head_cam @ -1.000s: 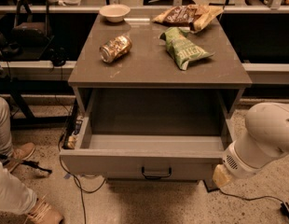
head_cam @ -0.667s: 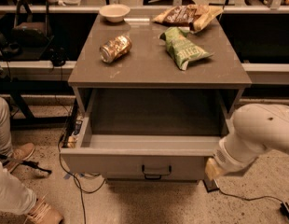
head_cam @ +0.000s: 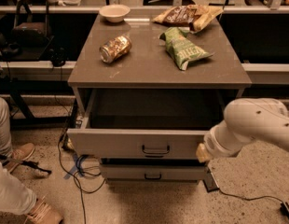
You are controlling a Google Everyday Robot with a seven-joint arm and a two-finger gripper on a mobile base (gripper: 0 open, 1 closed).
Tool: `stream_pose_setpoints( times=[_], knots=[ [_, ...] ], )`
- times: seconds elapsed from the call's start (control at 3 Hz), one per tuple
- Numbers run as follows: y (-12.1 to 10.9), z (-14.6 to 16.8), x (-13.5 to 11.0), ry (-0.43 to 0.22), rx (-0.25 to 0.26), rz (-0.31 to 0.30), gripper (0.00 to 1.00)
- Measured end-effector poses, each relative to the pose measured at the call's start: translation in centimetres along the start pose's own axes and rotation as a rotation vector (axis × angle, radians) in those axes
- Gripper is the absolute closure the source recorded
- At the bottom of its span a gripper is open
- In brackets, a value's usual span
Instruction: Close top drawer
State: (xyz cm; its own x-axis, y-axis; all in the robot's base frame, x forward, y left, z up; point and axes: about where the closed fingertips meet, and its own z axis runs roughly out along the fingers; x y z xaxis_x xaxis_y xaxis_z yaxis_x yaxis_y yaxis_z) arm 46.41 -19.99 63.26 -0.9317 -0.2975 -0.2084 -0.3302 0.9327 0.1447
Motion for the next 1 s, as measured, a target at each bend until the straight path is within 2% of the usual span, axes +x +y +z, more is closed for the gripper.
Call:
stream_pose_setpoints(
  times=[0.33, 0.67, 1.0],
  knots=[
    [0.5, 1.7, -6.1, -0.117, -0.005, 0.016, 1.00],
    [0.5, 2.2, -6.5, -0.126, -0.001, 0.023, 1.00],
    [-1.0, 2.9, -9.7, -0.190, 0.015, 0.022, 1.00]
  ],
)
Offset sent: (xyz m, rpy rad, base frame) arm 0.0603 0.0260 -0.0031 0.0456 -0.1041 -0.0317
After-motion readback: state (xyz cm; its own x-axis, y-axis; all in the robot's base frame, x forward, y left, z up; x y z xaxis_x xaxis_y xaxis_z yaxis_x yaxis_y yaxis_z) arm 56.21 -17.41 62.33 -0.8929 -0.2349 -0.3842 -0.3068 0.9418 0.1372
